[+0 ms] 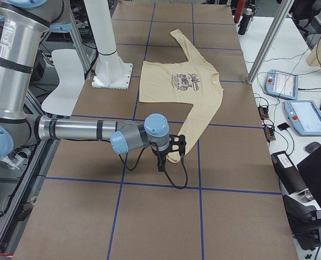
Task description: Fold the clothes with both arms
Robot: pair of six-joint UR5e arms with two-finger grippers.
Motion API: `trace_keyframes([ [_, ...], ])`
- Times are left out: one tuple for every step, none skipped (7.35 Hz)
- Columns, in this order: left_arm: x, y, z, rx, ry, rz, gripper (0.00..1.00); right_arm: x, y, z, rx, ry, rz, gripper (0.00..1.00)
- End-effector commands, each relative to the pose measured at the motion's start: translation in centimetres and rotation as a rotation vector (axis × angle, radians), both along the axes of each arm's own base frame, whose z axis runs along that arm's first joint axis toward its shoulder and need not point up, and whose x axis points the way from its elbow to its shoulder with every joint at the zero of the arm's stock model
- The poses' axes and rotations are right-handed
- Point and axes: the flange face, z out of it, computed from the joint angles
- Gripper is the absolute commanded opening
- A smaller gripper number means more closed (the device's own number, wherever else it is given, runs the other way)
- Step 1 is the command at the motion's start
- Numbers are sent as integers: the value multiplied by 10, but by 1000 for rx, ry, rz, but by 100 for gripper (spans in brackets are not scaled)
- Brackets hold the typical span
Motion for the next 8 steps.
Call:
trace_keyframes([
  [1,-5,-1,5,8,4,100,-59,-41,19,48,-12,13,100],
  [1,-5,0,3,7,5,100,-76,-52,28,74,6,12,100],
  [1,-5,0,3,6,5,100,-85,-53,31,58,-6,29,100],
  [1,-5,-1,5,8,5,100,-107,-59,30,63,11,43,95],
  [1,-5,-1,5,8,5,100,-131,-60,27,51,16,56,91],
  [1,-5,-1,5,8,5,100,-143,-57,25,28,4,65,84],
  [1,-5,-1,5,8,5,100,-149,-54,26,28,9,69,80],
  [1,-4,0,3,7,5,100,-150,-52,32,29,28,73,77],
])
